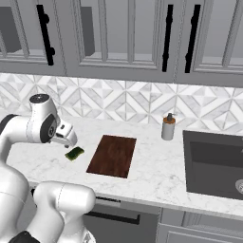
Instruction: Pick up the sponge from the counter and clean the cutting board by briefly scrubbing or pressing down on the cutting board. Once finished, release the sponge.
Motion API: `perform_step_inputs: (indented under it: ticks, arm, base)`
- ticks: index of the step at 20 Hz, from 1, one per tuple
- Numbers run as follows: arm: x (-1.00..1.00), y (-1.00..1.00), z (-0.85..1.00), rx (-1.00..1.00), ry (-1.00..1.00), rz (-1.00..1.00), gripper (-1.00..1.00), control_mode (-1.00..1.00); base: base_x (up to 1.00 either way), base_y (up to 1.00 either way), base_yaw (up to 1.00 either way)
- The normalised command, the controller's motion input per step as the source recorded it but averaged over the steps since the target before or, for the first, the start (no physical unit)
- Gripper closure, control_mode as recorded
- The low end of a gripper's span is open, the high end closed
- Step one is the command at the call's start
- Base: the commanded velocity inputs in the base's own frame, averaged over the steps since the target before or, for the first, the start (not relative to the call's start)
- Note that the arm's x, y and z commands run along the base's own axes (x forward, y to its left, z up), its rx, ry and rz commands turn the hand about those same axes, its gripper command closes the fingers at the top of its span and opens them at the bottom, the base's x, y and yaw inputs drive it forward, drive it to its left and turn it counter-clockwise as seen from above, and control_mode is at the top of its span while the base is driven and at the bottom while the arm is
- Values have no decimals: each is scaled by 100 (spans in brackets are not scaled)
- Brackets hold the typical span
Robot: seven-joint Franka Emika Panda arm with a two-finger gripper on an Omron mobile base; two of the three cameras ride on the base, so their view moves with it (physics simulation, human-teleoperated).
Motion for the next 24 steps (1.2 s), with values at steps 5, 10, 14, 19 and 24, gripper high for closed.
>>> perform_step_inputs:
  ticks: [5,10,14,19,24]
  arm:
    - [26,8,-31,0,0,-13,-100,-100]
    - [27,0,-26,3,0,-12,-100,-100]
    - [28,0,-24,9,0,-12,-100,-100]
    - [29,0,-24,8,1,-6,-100,-100]
    - [27,0,-23,0,10,-3,-100,-100]
  base:
    - [0,0,0]
    - [0,0,0]
    - [0,0,0]
    - [0,0,0]
    - [0,0,0]
